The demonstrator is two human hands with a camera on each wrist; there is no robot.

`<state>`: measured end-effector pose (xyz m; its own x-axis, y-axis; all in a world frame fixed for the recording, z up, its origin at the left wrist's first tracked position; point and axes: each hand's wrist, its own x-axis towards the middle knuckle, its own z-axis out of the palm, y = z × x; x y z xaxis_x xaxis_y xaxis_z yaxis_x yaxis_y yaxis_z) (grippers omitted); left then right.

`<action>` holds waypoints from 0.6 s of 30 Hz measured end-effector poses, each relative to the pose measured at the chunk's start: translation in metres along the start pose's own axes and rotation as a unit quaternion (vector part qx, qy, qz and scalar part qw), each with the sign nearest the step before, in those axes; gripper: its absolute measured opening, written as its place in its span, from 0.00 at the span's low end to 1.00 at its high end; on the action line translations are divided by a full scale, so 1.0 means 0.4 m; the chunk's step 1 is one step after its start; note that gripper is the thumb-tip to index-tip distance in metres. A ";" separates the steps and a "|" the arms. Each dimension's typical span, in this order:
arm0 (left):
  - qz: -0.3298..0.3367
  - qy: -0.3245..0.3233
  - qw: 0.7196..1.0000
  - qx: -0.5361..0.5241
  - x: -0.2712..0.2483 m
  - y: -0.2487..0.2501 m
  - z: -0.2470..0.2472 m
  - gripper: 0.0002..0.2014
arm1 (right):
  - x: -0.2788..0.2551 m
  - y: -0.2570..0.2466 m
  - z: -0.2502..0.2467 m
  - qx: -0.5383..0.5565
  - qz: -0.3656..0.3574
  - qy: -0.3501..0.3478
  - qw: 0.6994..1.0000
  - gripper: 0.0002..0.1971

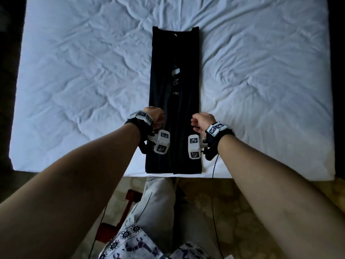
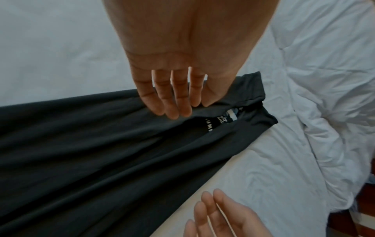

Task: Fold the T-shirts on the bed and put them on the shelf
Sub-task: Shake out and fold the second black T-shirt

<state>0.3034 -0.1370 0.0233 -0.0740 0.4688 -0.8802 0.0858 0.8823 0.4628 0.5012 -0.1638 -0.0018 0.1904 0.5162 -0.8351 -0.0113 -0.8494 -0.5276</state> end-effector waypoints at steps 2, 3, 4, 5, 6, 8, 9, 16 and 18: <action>0.023 -0.006 1.000 0.014 0.035 0.070 -0.001 0.14 | 0.037 -0.065 0.009 -0.013 -0.020 0.003 1.000 0.07; 0.031 -0.006 0.999 0.020 0.050 0.099 -0.002 0.13 | 0.054 -0.092 0.013 -0.022 -0.029 0.006 0.999 0.07; 0.037 -0.007 0.999 0.025 0.066 0.132 -0.001 0.12 | 0.074 -0.122 0.016 -0.031 -0.038 0.006 0.999 0.07; 0.042 -0.004 0.999 0.032 0.084 0.166 -0.002 0.10 | 0.093 -0.155 0.021 -0.040 -0.047 0.003 0.998 0.07; 0.046 0.003 0.998 0.043 0.103 0.198 -0.001 0.08 | 0.113 -0.185 0.027 -0.049 -0.056 0.000 0.997 0.07; 0.059 0.010 0.996 0.066 0.139 0.243 -0.003 0.04 | 0.147 -0.232 0.033 -0.068 -0.069 -0.002 0.995 0.07; 0.069 0.009 0.995 0.075 0.159 0.267 -0.004 0.05 | 0.165 -0.257 0.036 -0.080 -0.076 -0.001 0.994 0.07; 0.137 0.036 0.968 0.207 0.351 0.447 0.006 0.06 | 0.337 -0.443 0.072 -0.199 -0.138 0.013 0.970 0.09; 0.153 0.052 0.957 0.240 0.412 0.486 0.009 0.04 | 0.386 -0.483 0.088 -0.243 -0.171 0.017 0.955 0.08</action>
<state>0.3115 0.1117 -0.0320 -0.0682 0.7253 -0.6851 0.5646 0.5942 0.5729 0.4981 0.0840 -0.0343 0.1334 0.7751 -0.6176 0.5114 -0.5876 -0.6270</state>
